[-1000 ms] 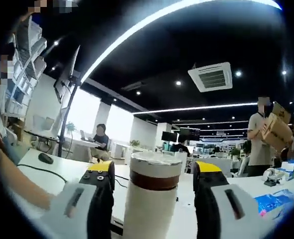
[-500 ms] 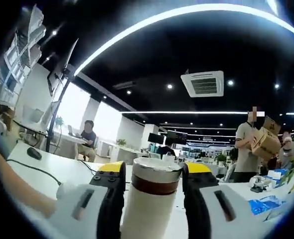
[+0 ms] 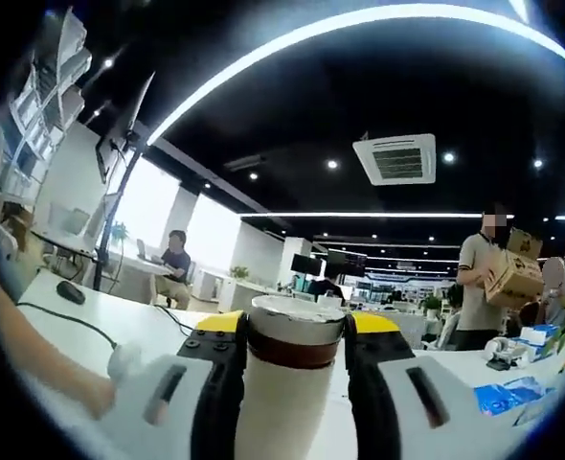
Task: Grasp the water cup twist off the cup lid place the cup lid on the table
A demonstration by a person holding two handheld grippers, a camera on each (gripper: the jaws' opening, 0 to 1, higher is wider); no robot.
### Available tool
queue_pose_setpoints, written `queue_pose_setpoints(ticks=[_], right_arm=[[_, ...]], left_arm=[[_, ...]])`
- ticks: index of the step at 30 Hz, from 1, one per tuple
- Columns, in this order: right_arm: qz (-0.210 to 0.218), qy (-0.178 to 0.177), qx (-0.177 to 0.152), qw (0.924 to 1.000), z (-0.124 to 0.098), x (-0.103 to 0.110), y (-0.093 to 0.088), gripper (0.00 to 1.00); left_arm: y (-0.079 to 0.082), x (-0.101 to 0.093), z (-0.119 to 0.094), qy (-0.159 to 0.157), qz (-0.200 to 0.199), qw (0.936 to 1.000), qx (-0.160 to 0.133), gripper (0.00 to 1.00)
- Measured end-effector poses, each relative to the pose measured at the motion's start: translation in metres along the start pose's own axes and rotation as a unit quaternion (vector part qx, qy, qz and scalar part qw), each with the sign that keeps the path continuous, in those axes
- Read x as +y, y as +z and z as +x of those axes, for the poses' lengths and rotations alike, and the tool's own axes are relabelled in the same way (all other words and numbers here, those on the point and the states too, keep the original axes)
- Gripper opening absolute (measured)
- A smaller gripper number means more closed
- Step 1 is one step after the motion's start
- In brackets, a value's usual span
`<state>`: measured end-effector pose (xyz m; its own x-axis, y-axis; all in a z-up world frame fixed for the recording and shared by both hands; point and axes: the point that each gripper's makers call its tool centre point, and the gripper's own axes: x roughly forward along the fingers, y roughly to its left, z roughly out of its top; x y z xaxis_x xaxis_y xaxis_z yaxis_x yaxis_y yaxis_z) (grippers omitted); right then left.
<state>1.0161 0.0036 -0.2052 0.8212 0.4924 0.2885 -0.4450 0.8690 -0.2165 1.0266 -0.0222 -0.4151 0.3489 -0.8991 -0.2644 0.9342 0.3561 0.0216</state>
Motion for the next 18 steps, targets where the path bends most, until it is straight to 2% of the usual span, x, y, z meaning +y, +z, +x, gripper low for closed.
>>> queue_pose_setpoints(ticks=[7, 18], right_arm=[[0.023, 0.036, -0.008, 0.9991, 0.0015, -0.0007, -0.0003, 0.43], [0.071, 0.095, -0.026, 0.9926, 0.0047, 0.0020, 0.0010, 0.43]], left_arm=[[0.0000, 0.0006, 0.0004, 0.000, 0.000, 1.0000, 0.000, 0.51], [0.0006, 0.0020, 0.0003, 0.000, -0.002, 1.0000, 0.000, 0.51]])
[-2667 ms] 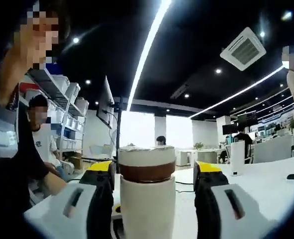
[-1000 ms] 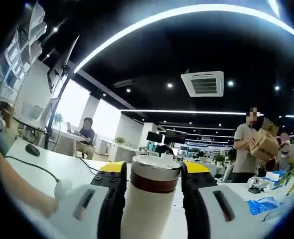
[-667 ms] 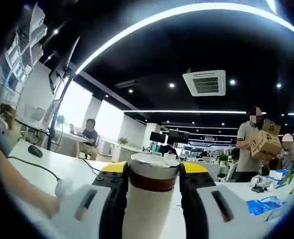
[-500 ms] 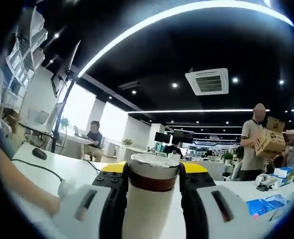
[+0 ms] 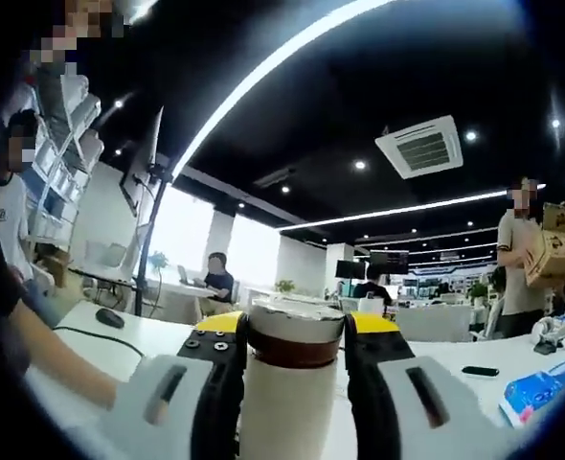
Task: Grasp the water cup twist off the cup lid place the cup lid on the table
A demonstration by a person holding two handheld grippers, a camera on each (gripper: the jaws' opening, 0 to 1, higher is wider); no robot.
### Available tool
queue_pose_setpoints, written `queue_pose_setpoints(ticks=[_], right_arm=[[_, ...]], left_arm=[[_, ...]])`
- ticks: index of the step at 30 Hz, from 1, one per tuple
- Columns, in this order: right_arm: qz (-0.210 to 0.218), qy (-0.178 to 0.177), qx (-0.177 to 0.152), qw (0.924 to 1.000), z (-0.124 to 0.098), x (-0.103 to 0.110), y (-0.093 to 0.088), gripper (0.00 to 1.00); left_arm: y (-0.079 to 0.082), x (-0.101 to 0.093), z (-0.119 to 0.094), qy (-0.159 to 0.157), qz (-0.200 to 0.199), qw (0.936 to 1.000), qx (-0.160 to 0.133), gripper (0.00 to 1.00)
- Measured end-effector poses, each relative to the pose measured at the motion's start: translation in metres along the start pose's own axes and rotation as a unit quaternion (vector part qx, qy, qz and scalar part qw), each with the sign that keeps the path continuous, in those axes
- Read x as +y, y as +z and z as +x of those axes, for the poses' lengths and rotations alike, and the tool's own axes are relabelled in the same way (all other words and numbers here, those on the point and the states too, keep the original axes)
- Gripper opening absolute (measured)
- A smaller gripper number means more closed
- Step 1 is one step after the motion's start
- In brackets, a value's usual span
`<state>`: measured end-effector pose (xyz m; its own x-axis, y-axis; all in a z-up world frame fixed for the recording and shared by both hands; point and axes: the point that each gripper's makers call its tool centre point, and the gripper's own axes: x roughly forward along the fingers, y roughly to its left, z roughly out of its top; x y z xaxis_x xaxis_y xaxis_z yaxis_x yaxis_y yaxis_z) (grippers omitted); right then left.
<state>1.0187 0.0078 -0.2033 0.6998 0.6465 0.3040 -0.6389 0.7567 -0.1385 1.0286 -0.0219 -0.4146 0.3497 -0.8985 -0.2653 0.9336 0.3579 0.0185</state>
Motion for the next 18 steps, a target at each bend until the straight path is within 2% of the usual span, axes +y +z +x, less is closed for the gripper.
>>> queue_pose_setpoints(ticks=[4, 10, 18], right_arm=[[0.033, 0.027, -0.008, 0.9991, 0.0010, -0.0007, -0.0008, 0.43], [0.049, 0.063, -0.017, 0.9967, 0.0039, 0.0005, -0.0021, 0.43], [0.074, 0.120, -0.026, 0.9897, 0.0047, 0.0014, -0.0021, 0.43]], left_arm=[[0.0001, -0.0001, 0.0000, 0.000, 0.000, 1.0000, 0.000, 0.51], [0.0002, 0.0000, -0.0005, 0.000, -0.001, 1.0000, 0.000, 0.51], [-0.0001, 0.0022, 0.0005, 0.000, -0.001, 1.0000, 0.000, 0.51]])
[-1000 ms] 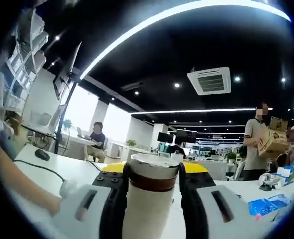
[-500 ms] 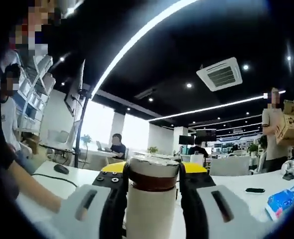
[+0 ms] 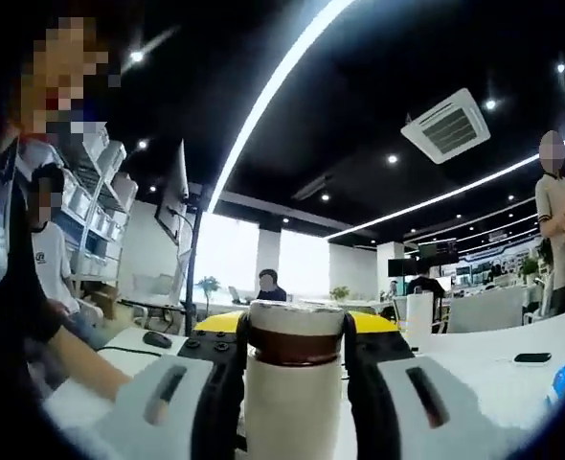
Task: Grasp the water cup twist off the cup lid place the cup lid on the table
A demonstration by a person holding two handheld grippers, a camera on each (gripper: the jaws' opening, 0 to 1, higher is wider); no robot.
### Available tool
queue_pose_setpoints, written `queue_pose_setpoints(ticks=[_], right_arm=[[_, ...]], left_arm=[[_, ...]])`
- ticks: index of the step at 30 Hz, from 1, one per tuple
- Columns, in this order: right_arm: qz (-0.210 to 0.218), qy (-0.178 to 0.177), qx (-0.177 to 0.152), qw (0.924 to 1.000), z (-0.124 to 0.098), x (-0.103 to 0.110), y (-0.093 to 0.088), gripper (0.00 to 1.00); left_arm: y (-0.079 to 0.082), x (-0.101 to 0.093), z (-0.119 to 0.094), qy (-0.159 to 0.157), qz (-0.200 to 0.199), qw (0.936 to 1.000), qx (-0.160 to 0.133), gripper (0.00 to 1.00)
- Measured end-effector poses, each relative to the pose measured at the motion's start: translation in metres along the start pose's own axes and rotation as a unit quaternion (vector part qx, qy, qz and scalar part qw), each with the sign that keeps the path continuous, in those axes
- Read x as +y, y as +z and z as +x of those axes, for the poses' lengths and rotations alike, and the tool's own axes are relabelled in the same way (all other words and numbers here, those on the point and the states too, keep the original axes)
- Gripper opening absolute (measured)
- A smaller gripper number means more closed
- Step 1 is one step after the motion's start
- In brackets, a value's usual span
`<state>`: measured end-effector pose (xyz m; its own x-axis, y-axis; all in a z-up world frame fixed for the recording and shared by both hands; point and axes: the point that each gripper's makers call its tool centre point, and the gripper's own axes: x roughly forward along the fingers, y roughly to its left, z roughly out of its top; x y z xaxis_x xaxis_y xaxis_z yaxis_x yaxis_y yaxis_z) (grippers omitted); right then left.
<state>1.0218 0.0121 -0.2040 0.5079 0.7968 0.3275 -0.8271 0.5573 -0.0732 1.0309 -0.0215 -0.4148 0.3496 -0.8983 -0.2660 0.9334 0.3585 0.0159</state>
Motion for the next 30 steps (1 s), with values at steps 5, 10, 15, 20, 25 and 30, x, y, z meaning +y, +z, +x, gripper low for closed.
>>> queue_pose_setpoints(ticks=[5, 10, 15, 20, 25, 30], right_arm=[[0.009, 0.037, -0.003, 0.9993, -0.0005, 0.0016, 0.0004, 0.43], [0.035, 0.076, -0.011, 0.9964, -0.0015, 0.0012, 0.0004, 0.43], [0.047, 0.109, -0.017, 0.9928, -0.0022, 0.0011, 0.0008, 0.43], [0.068, 0.138, -0.022, 0.9878, -0.0025, 0.0001, 0.0010, 0.43], [0.086, 0.163, -0.027, 0.9826, -0.0029, 0.0003, 0.0004, 0.43], [0.095, 0.183, -0.030, 0.9779, -0.0042, 0.0012, 0.0006, 0.43]], left_arm=[[-0.0006, 0.0045, 0.0017, -0.001, 0.000, 1.0000, 0.000, 0.51], [-0.0010, 0.0069, 0.0026, -0.001, 0.000, 1.0000, 0.000, 0.51], [-0.0011, 0.0077, 0.0027, -0.001, 0.000, 1.0000, 0.000, 0.51], [-0.0011, 0.0077, 0.0025, -0.001, 0.000, 1.0000, 0.000, 0.51], [-0.0012, 0.0063, 0.0019, -0.002, 0.000, 1.0000, 0.000, 0.51], [-0.0012, 0.0039, 0.0012, -0.002, 0.000, 1.0000, 0.000, 0.51]])
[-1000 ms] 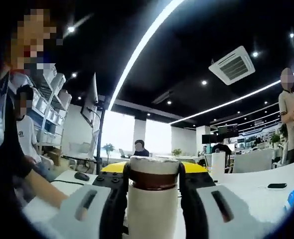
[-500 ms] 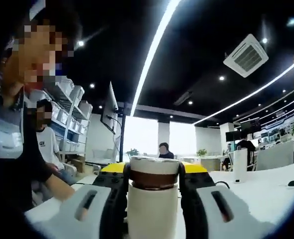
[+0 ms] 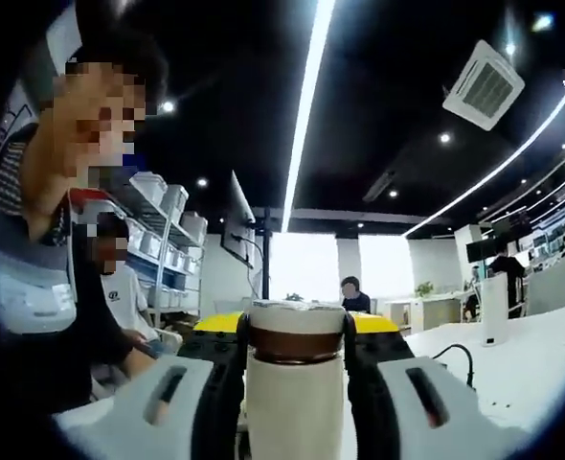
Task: Grasp the water cup twist off the cup lid place the cup lid on the table
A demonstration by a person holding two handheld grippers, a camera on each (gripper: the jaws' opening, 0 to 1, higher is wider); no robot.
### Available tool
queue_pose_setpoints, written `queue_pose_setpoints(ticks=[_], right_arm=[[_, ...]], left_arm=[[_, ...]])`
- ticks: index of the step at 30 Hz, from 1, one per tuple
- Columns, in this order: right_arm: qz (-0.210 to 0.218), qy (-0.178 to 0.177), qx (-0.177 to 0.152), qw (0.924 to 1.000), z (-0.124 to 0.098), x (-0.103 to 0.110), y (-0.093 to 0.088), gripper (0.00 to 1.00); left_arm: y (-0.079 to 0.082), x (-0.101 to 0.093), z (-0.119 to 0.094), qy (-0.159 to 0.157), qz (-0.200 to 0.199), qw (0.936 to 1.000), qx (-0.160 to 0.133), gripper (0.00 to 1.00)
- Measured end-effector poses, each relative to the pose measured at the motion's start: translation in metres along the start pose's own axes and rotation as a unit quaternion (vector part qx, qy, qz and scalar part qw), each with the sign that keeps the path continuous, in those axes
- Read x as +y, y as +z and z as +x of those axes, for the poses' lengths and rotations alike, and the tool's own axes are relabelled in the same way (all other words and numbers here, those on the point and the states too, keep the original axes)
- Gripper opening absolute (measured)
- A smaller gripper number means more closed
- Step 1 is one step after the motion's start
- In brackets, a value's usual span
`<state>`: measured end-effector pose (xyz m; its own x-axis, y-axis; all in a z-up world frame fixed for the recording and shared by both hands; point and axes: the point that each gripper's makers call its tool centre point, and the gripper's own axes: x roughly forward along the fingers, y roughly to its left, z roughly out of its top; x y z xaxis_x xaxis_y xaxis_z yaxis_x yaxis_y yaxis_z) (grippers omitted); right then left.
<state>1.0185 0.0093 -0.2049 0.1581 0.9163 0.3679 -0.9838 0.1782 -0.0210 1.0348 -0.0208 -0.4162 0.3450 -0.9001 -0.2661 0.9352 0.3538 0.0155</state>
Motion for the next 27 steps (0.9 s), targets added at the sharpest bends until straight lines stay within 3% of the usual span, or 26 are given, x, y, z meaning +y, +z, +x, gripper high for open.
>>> queue_pose_setpoints(ticks=[12, 18, 27], right_arm=[[0.038, 0.032, -0.008, 0.9988, 0.000, 0.003, -0.002, 0.45], [-0.011, 0.004, 0.008, 0.9999, -0.001, 0.001, -0.002, 0.51], [-0.041, -0.021, 0.021, 0.9987, 0.007, 0.011, -0.003, 0.56]], left_arm=[[0.000, -0.003, 0.000, -0.001, -0.001, 1.0000, 0.001, 0.51], [-0.001, -0.002, 0.000, -0.003, 0.000, 1.0000, 0.001, 0.51], [-0.001, -0.002, 0.000, -0.002, 0.000, 1.0000, 0.001, 0.51]])
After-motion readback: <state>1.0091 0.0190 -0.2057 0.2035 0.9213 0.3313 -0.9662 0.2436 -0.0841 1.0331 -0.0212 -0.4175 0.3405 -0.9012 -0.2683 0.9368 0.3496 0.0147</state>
